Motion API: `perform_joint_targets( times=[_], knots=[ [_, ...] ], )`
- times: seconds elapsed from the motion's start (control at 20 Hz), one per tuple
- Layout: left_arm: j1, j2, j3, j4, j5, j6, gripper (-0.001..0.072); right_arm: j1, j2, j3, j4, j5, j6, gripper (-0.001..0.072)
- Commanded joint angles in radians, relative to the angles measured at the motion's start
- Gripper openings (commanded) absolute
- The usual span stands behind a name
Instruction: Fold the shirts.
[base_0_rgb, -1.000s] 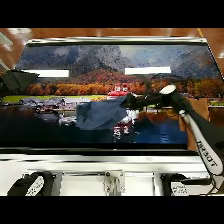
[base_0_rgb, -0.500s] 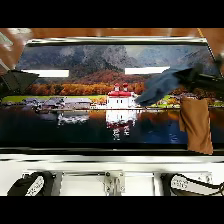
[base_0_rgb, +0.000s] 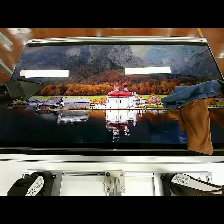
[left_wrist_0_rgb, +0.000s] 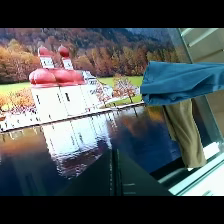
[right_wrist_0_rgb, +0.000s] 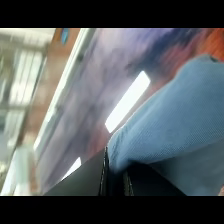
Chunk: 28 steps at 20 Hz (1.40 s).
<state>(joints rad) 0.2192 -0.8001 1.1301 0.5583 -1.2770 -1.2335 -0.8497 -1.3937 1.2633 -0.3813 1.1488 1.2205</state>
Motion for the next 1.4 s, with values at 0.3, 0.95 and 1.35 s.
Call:
perform_joint_targets(
  times=[0.3,0.95,1.35],
  knots=[
    [-0.008,0.000,0.000,0.000,-0.026,-0.071,0.0036,-0.014,0.000,0.001,0.253,-0.303,-0.116,0.0063],
    [-0.016,0.000,-0.002,0.003,0.009,-0.070,0.0036,-0.014,0.039,0.034,0.003,-0.123,0.049,0.0062],
    [-0.020,0.005,-0.002,-0.019,0.008,-0.070,0.0036,-0.014,0.127,0.031,-0.775,0.175,0.426,0.0063]
  ],
)
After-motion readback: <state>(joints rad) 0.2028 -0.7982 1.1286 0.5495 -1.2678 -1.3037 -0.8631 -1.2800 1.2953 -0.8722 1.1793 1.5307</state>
